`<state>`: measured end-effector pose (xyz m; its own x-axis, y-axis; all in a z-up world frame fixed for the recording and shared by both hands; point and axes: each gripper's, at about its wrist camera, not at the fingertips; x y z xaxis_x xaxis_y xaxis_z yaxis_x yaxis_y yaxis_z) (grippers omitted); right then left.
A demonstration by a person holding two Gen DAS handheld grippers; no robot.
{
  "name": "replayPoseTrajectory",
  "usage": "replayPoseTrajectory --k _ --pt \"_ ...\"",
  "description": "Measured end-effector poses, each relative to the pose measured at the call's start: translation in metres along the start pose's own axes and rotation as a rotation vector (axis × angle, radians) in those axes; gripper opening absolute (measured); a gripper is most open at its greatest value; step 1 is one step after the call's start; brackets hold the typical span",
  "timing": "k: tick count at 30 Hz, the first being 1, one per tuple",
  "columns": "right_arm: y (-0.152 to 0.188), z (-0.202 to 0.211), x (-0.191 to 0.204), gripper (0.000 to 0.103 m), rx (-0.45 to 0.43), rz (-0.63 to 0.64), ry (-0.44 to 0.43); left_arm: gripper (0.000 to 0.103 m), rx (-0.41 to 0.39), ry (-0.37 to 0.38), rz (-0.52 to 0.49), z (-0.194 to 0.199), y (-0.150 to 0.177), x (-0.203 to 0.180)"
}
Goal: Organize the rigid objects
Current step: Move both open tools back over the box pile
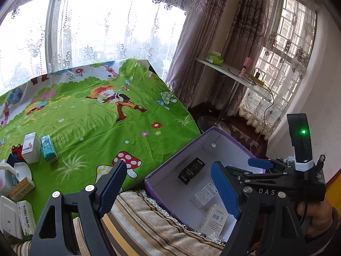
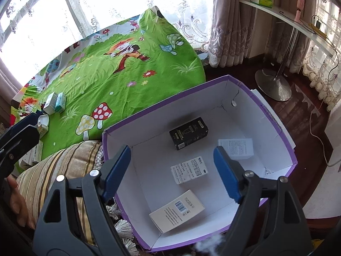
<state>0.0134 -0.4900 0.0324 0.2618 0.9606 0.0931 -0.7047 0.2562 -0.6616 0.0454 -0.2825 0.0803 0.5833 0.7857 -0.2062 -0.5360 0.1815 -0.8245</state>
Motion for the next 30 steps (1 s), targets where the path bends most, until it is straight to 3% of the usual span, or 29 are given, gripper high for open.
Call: replayPoseTrajectory --k 6,12,17,30 --pt "-0.006 0.009 0.010 0.087 -0.034 0.018 0.037 0.082 -0.009 0.001 -0.016 0.008 -0.001 0.005" --pt "-0.007 0.019 0.037 0.087 -0.095 0.127 0.039 0.082 -0.033 0.036 0.053 0.022 0.004 0.024" --pt "-0.007 0.025 0.055 0.088 -0.100 0.117 -0.069 0.082 -0.050 -0.014 0.106 0.032 0.008 0.043" --pt "0.000 0.030 0.107 0.088 -0.073 0.221 -0.148 0.082 -0.083 -0.139 0.283 0.069 0.025 0.115"
Point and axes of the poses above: each gripper's, at about its wrist camera, not at the fingertips, and z roughly against the way its jaws point, x to its left, y to its underside, and after that the axes turned 8 degrees about -x, right-handed
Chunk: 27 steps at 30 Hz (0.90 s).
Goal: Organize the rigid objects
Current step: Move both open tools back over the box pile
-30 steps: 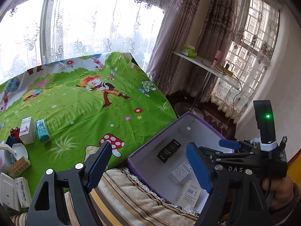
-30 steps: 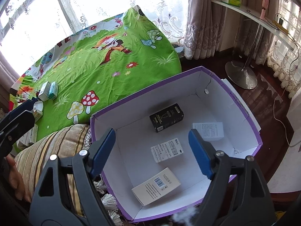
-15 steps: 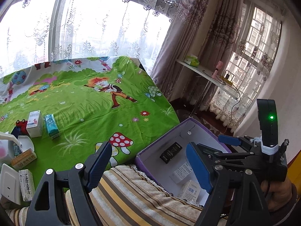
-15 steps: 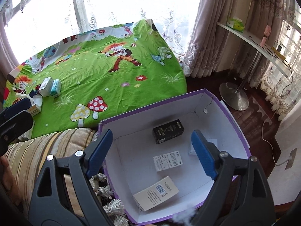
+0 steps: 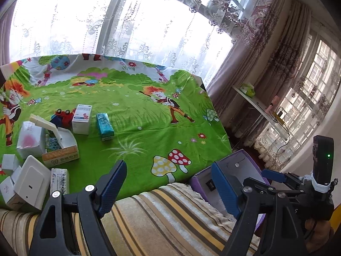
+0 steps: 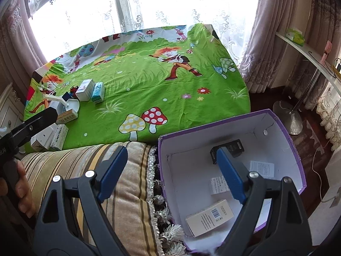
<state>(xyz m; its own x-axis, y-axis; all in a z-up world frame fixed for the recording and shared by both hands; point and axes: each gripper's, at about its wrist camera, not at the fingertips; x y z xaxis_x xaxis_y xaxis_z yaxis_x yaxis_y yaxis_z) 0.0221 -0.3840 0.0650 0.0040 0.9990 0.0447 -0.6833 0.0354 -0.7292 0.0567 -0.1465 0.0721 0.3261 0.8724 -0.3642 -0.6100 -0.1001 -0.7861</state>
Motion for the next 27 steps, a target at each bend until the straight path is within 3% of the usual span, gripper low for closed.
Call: replayPoseTrajectory --k 15,23,27 --pt "0.005 -0.017 0.070 0.088 0.062 0.101 -0.123 0.082 0.027 -0.146 0.156 0.063 0.021 0.107" --pt "0.009 -0.024 0.115 0.088 0.093 0.188 -0.197 0.082 0.085 -0.217 0.153 0.082 0.027 0.150" --pt "0.008 -0.032 0.132 0.088 0.133 0.165 -0.235 0.082 0.111 -0.227 0.155 0.085 0.029 0.167"
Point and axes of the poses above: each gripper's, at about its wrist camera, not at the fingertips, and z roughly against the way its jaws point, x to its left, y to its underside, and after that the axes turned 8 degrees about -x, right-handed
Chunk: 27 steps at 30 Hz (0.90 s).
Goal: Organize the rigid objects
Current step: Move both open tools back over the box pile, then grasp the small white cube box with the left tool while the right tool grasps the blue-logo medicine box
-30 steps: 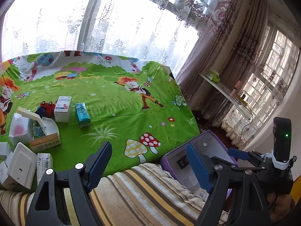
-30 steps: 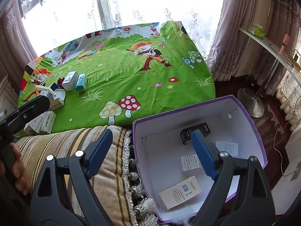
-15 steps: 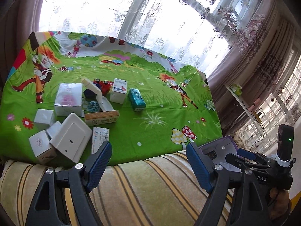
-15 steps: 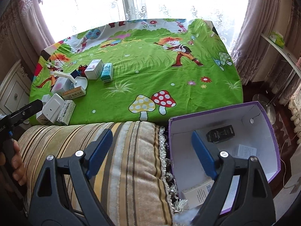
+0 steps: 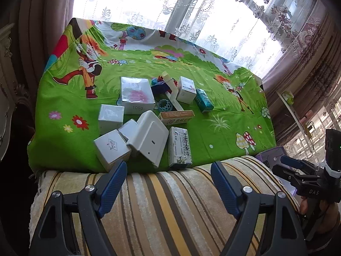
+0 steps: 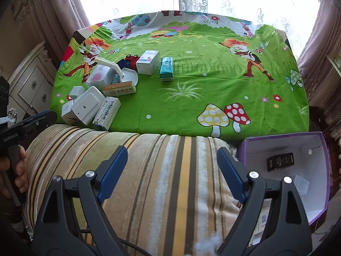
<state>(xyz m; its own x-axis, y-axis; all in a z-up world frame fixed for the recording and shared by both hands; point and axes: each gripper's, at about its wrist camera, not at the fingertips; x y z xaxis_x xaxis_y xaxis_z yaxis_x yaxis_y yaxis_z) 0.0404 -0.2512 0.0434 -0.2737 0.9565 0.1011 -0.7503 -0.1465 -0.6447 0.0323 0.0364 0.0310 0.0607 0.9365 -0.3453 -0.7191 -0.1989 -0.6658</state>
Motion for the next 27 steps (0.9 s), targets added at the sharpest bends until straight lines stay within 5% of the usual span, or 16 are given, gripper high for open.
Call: replayPoseTrajectory --k 13,27 --pt "-0.019 -0.055 0.074 0.088 0.113 0.071 -0.098 0.082 0.059 -0.086 -0.093 -0.010 -0.008 0.031" --pt "-0.038 -0.121 0.110 0.086 0.223 0.037 -0.122 0.082 0.199 -0.107 -0.357 -0.051 -0.014 0.041"
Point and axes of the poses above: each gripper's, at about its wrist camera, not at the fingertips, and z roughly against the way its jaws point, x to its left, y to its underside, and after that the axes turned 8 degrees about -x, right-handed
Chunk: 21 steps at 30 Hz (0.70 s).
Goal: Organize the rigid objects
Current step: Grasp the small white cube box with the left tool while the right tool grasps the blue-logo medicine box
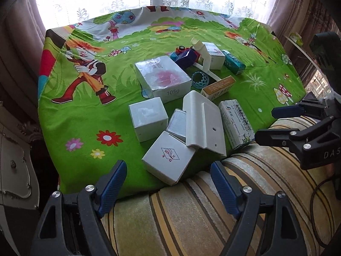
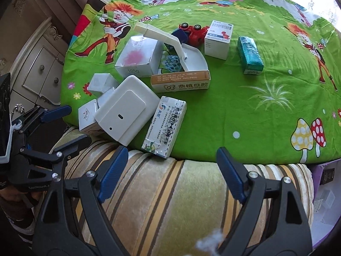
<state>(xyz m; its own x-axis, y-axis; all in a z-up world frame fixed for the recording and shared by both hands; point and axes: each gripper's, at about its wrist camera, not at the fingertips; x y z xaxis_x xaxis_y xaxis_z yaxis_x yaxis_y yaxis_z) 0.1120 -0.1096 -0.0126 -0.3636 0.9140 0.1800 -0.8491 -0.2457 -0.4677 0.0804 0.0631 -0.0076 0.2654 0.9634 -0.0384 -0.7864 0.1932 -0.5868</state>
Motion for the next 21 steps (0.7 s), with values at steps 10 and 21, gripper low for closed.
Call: replayPoseTrajectory --k 10,21 --pt "-0.016 -0.037 0.007 0.073 0.054 -0.015 0.038 0.060 0.033 0.022 -0.067 -0.017 -0.004 -0.003" --pt "-0.013 -0.048 0.011 0.037 0.070 0.015 0.017 0.052 0.023 0.028 -0.051 -0.007 0.000 -0.003"
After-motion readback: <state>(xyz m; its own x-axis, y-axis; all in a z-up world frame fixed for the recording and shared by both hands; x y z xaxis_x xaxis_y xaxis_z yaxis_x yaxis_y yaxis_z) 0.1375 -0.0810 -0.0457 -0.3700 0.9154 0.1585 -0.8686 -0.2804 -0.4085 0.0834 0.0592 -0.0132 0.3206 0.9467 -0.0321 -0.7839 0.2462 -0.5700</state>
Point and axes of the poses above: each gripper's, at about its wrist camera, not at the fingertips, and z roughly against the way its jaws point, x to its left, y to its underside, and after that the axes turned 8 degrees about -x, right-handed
